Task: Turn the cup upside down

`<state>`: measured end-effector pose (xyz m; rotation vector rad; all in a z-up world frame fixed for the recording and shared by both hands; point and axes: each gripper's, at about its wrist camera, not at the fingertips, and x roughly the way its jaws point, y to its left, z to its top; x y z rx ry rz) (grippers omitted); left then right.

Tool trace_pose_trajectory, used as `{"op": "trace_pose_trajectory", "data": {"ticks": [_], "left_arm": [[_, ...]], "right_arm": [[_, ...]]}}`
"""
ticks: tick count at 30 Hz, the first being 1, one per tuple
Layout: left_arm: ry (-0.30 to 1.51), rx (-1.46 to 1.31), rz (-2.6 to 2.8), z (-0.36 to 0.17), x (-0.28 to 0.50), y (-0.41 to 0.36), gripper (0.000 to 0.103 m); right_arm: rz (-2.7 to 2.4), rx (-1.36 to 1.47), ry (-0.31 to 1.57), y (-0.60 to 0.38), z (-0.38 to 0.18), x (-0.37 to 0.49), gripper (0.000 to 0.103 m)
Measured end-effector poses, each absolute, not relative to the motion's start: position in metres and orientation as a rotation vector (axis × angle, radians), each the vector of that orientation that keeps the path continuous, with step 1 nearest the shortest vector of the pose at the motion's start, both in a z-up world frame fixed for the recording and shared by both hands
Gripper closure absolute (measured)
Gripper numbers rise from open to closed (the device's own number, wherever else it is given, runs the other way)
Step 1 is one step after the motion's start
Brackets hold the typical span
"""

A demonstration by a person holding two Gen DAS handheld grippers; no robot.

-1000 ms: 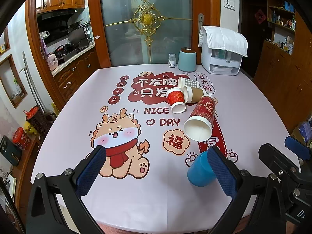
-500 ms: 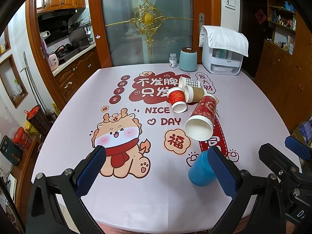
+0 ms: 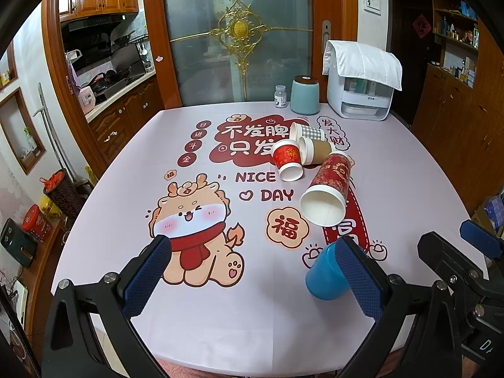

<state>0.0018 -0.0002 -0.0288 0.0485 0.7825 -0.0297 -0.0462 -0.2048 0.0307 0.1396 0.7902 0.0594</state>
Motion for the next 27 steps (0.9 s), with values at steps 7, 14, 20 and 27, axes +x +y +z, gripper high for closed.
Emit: {"op": "trace_pose_trajectory", "data": {"ticks": [7, 14, 20, 27], "left_arm": [[0.780, 0.049, -0.029, -0.0289, 0.0021, 0.0004, 0.001], [0.781, 0.049, -0.030, -0.0286, 0.0021, -0.0001, 0.001], [0.783, 0.050, -0.030, -0.0288, 0.0025, 0.0003, 0.001], [0.783, 0.050, -0.030, -0.0285, 0.0023, 0.0002, 0.001]], "right_arm": [[0.060, 0.139, 0.790, -0.2019, 0.0291, -0.0476, 0.013], [0.060, 0.139, 0.791, -0.2016, 0.0290, -0.0476, 0.013], [0.060, 0.141, 0.792, -0.2015, 0.0287, -0.0473, 0.013], [0.062, 0.142, 0.795, -0.1980, 0.0259, -0.0487, 0.013]]}}
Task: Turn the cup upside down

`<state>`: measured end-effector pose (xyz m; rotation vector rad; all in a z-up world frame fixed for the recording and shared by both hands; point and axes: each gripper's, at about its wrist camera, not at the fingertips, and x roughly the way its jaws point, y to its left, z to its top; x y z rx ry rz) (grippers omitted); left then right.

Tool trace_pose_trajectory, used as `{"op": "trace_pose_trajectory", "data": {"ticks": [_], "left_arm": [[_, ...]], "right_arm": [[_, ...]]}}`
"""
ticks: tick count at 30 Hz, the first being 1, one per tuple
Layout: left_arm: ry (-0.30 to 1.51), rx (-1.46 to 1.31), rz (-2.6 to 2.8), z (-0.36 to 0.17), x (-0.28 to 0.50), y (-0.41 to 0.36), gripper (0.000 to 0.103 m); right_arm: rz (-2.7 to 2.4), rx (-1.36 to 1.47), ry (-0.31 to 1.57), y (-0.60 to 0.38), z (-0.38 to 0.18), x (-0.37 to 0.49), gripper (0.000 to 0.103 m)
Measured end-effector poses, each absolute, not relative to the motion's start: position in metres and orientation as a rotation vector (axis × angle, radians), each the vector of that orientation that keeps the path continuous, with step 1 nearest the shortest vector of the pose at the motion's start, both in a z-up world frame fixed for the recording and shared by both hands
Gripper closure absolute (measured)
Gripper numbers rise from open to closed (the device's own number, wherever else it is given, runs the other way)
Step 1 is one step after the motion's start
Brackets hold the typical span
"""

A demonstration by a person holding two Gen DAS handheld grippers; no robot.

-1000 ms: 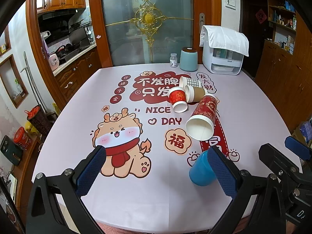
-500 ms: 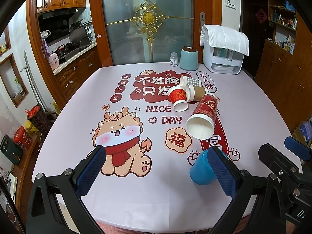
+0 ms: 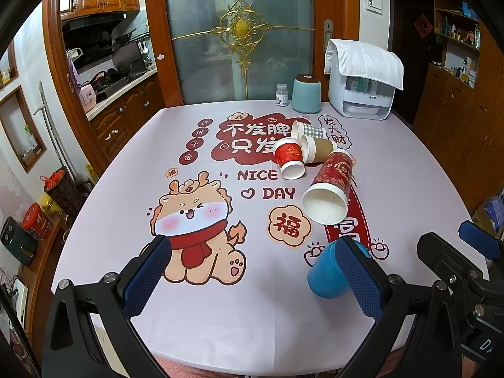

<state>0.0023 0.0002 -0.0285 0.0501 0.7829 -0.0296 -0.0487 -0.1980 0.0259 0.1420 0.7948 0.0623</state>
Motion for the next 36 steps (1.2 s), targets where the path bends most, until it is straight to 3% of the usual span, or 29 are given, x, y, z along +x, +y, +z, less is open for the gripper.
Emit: {"op": "trace_pose_trajectory", "data": {"ticks": [36], "left_arm": [[0.780, 0.053, -0.026, -0.030, 0.002, 0.005, 0.001]], "right_arm": [[0.070, 0.146, 0.796, -0.188, 0.023, -0.047, 0.013]]}}
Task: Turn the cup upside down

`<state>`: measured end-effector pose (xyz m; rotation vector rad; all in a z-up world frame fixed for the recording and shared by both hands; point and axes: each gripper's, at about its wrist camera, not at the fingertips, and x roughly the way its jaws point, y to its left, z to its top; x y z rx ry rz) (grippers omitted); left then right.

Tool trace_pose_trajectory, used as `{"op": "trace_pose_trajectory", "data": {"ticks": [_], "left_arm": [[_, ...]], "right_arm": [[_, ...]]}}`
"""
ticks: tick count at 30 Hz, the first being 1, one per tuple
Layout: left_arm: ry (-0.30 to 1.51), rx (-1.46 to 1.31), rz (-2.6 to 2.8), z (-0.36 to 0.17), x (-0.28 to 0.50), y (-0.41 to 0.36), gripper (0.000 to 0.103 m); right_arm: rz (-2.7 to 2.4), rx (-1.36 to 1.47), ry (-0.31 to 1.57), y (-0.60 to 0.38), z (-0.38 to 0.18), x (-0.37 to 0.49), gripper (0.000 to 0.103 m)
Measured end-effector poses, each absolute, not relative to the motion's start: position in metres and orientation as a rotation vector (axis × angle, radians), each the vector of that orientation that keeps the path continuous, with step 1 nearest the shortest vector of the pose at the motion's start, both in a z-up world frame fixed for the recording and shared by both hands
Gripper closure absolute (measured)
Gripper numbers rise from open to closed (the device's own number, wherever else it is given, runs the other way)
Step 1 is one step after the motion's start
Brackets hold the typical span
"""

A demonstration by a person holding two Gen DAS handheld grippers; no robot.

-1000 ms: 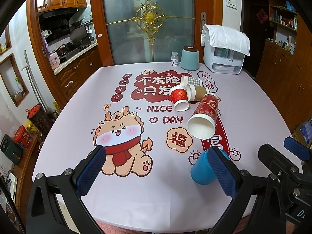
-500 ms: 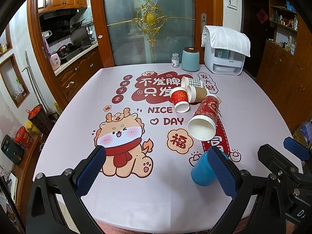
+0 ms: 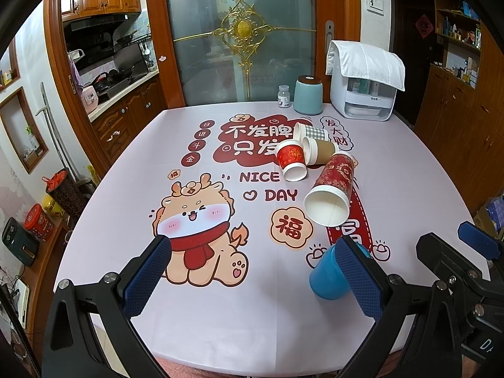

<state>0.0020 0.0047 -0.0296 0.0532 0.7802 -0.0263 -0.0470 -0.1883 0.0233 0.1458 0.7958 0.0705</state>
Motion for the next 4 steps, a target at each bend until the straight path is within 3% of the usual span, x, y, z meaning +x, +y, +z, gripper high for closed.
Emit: {"op": "trace_pose_trajectory", "data": {"ticks": [4], "left_arm": [[0.785, 0.052, -0.027, -0.0300, 0.0013, 0.0086, 0.001]], "right_arm": [[0.070, 0.146, 0.797, -0.1882, 0.0232, -0.0470, 0.013]]}}
